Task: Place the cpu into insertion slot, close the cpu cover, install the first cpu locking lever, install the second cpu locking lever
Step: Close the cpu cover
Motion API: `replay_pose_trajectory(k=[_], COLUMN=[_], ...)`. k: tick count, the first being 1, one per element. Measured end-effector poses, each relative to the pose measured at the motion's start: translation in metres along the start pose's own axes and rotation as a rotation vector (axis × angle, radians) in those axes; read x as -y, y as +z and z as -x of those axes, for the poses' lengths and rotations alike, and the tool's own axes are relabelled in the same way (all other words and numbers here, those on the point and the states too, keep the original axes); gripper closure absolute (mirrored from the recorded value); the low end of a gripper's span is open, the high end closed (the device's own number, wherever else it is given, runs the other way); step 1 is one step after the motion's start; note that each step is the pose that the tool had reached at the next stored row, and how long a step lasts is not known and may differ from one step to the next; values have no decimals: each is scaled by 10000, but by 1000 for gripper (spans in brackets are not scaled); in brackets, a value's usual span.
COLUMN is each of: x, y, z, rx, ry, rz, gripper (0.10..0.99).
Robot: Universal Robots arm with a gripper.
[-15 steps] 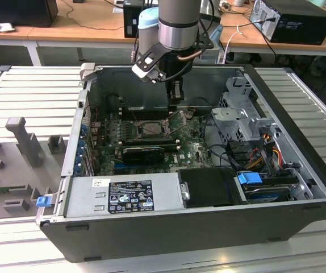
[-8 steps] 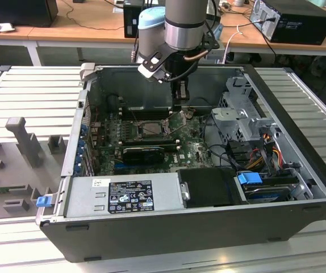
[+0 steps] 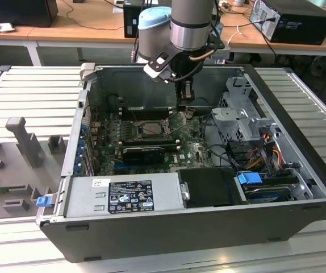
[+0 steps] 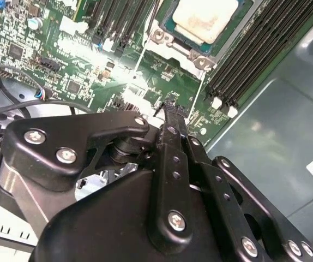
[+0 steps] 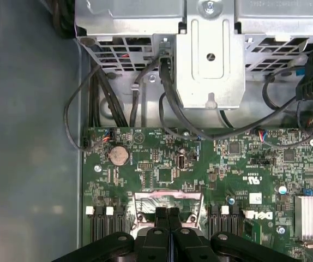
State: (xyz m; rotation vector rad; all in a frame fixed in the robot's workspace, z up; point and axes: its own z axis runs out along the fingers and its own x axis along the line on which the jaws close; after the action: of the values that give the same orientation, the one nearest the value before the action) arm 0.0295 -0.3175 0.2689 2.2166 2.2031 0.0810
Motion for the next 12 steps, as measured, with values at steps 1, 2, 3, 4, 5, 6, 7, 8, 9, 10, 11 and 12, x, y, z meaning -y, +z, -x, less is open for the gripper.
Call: replay_pose_trajectory(k=[1, 2, 3, 4, 5, 6, 7, 8, 9, 10, 11, 12], x=[-15, -24, -48, -72, -105, -134, -140, -147, -157, -175, -185, -196], y=[1, 1, 3, 4, 8, 12, 13, 16, 22, 39, 51, 61], z=[0, 0, 0, 0, -1, -1, 0, 0, 0, 0, 1, 2], rx=[0, 1, 0, -1, 0, 1, 1, 1, 0, 1, 0, 0], ry=[0, 0, 0, -1, 0, -1, -2, -1, -1, -2, 0, 0], rz=[0, 0, 0, 0, 0, 1, -1, -1, -1, -1, -1, -2], gripper=[980, 980, 980, 980, 980, 980, 980, 980, 980, 980, 980, 980])
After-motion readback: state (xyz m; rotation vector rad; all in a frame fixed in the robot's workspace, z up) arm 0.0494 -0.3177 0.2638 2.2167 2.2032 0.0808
